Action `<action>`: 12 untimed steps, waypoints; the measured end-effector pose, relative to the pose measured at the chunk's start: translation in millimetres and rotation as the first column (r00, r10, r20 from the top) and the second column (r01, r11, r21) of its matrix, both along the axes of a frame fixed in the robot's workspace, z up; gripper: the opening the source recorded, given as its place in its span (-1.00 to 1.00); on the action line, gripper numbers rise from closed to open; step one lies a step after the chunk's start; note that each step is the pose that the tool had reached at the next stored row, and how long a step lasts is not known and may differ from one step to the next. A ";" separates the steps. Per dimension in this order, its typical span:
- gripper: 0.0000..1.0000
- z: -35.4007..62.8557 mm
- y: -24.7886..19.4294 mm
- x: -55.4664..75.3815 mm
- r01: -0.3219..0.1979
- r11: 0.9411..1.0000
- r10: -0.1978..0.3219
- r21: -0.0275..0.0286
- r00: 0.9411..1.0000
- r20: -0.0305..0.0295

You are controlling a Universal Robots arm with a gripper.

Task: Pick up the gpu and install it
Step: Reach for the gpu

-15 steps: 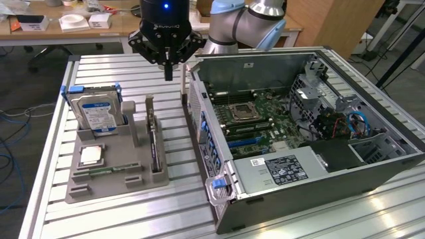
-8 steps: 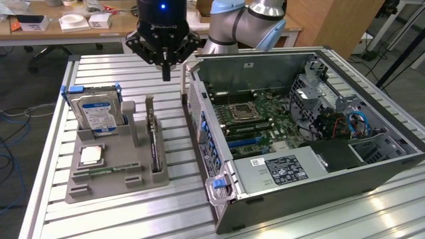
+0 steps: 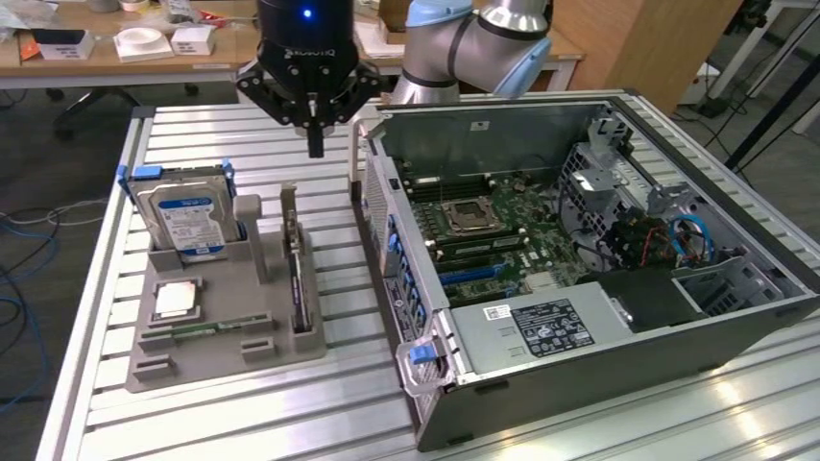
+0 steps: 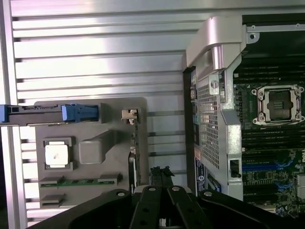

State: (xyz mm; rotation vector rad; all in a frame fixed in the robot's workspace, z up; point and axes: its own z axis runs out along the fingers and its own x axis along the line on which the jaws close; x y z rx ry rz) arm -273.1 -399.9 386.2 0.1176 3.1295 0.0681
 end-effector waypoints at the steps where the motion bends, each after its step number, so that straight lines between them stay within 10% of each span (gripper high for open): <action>1: -0.79 -0.1 0.0 -0.7 0.000 1.000 0.000 0.000 1.000 0.000; 12: -0.79 -1.9 -1.1 -11.3 0.000 1.000 0.000 0.000 1.000 0.000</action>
